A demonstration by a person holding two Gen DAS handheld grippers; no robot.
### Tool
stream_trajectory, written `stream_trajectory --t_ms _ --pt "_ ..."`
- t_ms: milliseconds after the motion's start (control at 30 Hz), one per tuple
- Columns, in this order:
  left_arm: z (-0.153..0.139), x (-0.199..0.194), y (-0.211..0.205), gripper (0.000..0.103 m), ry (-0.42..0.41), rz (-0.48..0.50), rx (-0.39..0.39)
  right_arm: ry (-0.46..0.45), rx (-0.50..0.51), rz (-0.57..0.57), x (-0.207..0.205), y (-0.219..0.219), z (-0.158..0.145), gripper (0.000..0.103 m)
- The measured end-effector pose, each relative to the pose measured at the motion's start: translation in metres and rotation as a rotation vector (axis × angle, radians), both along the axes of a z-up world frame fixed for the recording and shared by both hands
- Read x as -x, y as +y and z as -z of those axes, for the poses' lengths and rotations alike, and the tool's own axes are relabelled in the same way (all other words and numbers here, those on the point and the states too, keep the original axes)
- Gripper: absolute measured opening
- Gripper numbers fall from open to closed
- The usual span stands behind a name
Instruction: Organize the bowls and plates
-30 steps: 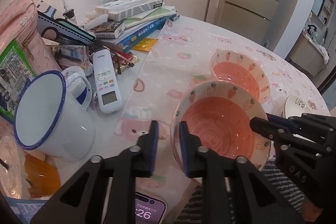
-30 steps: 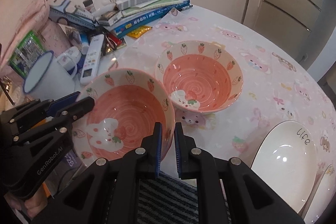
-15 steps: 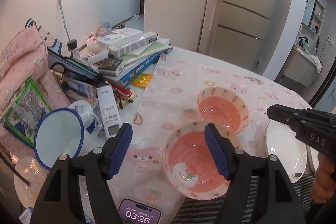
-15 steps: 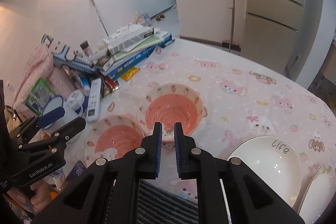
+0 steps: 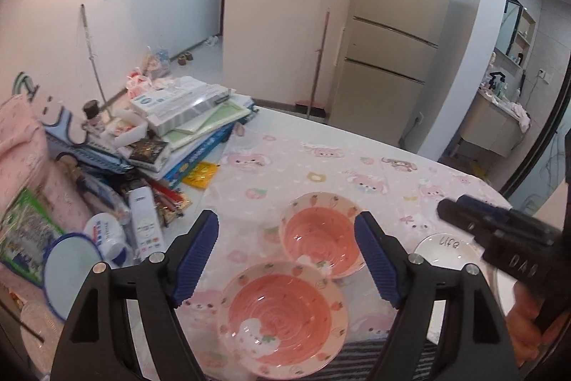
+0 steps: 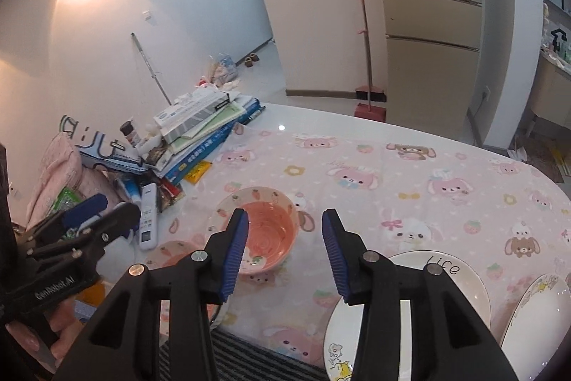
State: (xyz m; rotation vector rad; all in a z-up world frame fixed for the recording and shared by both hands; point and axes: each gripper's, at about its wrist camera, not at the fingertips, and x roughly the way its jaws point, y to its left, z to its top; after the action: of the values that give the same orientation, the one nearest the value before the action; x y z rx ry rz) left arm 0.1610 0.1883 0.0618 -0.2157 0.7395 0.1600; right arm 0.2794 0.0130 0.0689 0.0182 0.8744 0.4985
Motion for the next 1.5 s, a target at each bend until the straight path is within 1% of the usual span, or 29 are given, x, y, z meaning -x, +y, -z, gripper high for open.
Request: stream_trajectory --t_ms 67,133,233,267,333,400,533,567,667,833,867,900,933,1000,1100,1133,1167,1200,1267,1333,1367,1400,1433,1500 --pt "-0.003 -0.016 0.001 0.077 0.021 0.003 0.023 0.016 0.005 0.004 -0.005 0.002 0.001 0.045" --pt "-0.011 -0.028 0.001 0.077 0.02 0.002 0.037 0.022 0.001 0.004 -0.015 0.005 -0.006 0.045" --pt "-0.027 -0.044 -0.001 0.077 0.0 -0.007 0.031 -0.007 -0.029 0.082 -0.03 0.001 -0.024 0.045" --pt "-0.031 -0.048 -0.001 0.077 -0.007 -0.004 0.031 -0.01 -0.042 0.091 -0.034 0.0 -0.027 0.045" --pt "-0.029 -0.056 0.0 0.077 0.004 0.012 0.048 0.002 -0.058 0.09 -0.039 0.003 -0.026 0.045" --pt "-0.02 -0.061 0.003 0.077 0.021 0.016 0.072 0.016 -0.059 0.085 -0.043 0.006 -0.018 0.045" --pt "0.012 -0.068 0.014 0.077 0.07 0.027 0.172 0.061 -0.001 0.067 -0.049 0.016 0.015 0.045" --pt "0.02 -0.071 0.016 0.077 0.084 0.03 0.184 0.076 0.013 0.07 -0.052 0.019 0.022 0.045" --pt "0.043 -0.083 0.018 0.076 0.154 0.017 0.163 0.1 0.043 0.065 -0.057 0.026 0.04 0.045" --pt "0.073 -0.093 0.027 0.074 0.222 0.027 0.168 0.143 0.082 0.047 -0.063 0.039 0.066 0.045" --pt "0.078 -0.095 0.029 0.072 0.235 0.026 0.169 0.16 0.088 0.043 -0.065 0.041 0.073 0.045" --pt "0.084 -0.097 0.03 0.068 0.252 0.03 0.181 0.179 0.093 0.037 -0.067 0.043 0.08 0.045" --pt "0.09 -0.099 0.032 0.065 0.269 0.039 0.204 0.194 0.098 0.031 -0.068 0.046 0.085 0.045" --pt "0.101 -0.103 0.036 0.055 0.304 0.053 0.247 0.226 0.103 0.019 -0.07 0.049 0.096 0.045" --pt "0.112 -0.107 0.037 0.046 0.339 0.055 0.265 0.248 0.113 0.007 -0.071 0.054 0.105 0.045" --pt "0.115 -0.108 0.038 0.044 0.348 0.054 0.266 0.251 0.117 0.005 -0.071 0.055 0.107 0.042" --pt "0.117 -0.108 0.037 0.04 0.355 0.054 0.268 0.253 0.122 0.003 -0.071 0.057 0.109 0.037" --pt "0.118 -0.109 0.037 0.037 0.362 0.056 0.268 0.256 0.128 -0.001 -0.07 0.059 0.111 0.036" --pt "0.12 -0.11 0.035 0.032 0.373 0.059 0.262 0.256 0.141 -0.006 -0.068 0.062 0.114 0.034" --pt "0.123 -0.11 0.033 0.031 0.383 0.066 0.254 0.261 0.148 -0.007 -0.067 0.065 0.117 0.031" --pt "0.124 -0.111 0.032 0.03 0.389 0.069 0.251 0.27 0.146 -0.002 -0.067 0.065 0.119 0.027" --pt "0.125 -0.112 0.032 0.026 0.396 0.071 0.25 0.285 0.146 0.017 -0.068 0.065 0.122 0.023" --pt "0.127 -0.112 0.031 0.024 0.404 0.072 0.248 0.299 0.145 0.03 -0.069 0.063 0.125 0.016" --pt "0.128 -0.113 0.031 0.021 0.414 0.07 0.243 0.33 0.128 0.033 -0.071 0.062 0.131 0.014"
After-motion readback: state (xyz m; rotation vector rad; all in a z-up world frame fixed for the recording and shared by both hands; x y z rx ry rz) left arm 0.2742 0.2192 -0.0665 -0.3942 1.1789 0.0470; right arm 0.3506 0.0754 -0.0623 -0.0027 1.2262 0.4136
